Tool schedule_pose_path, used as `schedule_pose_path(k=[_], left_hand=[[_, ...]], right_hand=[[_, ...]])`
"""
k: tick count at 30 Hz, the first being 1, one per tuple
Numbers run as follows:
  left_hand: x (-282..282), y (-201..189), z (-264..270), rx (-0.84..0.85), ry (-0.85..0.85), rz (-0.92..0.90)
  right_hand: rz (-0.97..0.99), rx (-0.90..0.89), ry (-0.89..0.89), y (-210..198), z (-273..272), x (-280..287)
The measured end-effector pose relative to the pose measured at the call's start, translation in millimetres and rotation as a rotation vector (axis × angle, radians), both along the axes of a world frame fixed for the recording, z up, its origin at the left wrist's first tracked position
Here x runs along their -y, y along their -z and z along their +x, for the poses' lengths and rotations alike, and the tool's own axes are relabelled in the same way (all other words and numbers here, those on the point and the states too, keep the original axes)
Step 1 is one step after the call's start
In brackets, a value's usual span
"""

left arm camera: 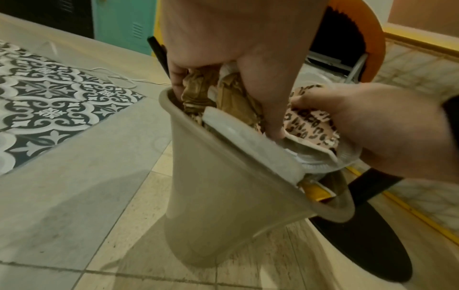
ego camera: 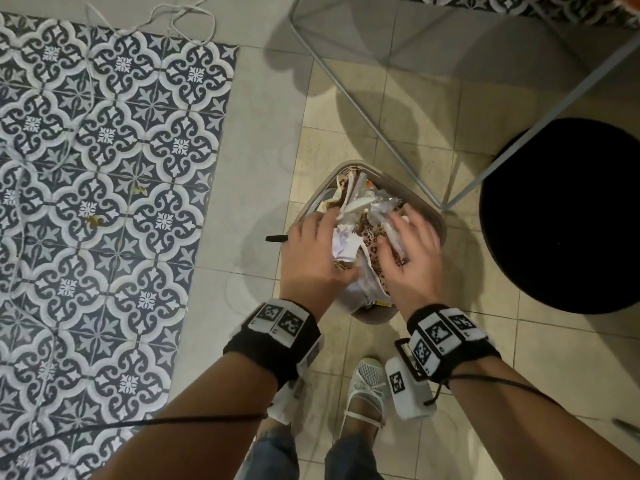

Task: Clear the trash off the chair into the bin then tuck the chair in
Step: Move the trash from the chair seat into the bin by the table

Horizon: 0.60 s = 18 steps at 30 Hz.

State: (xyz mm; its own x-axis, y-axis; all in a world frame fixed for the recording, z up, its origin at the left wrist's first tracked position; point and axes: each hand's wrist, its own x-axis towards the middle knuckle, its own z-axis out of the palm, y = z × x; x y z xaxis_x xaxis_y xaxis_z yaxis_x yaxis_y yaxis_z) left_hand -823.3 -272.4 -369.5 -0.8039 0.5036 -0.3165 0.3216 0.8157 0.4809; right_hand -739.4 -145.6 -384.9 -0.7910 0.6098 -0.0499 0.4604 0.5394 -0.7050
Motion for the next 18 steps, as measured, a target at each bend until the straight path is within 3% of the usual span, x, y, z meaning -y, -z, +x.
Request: schedule_pose_path(k=[4,13,18], left_hand=[[-1,4,2,0.045,0.075,-0.105],[-19,21,11,0.058,0.022,-0.189],[-26,27,6,0.12,0.015,-0.208]], right_hand=[[0.078,0.192,-0.061,10,-6,2],[0.2,0.301,-0.127,22,-13,-4],[0.129,0.418,-0.073,24,-24,-4]])
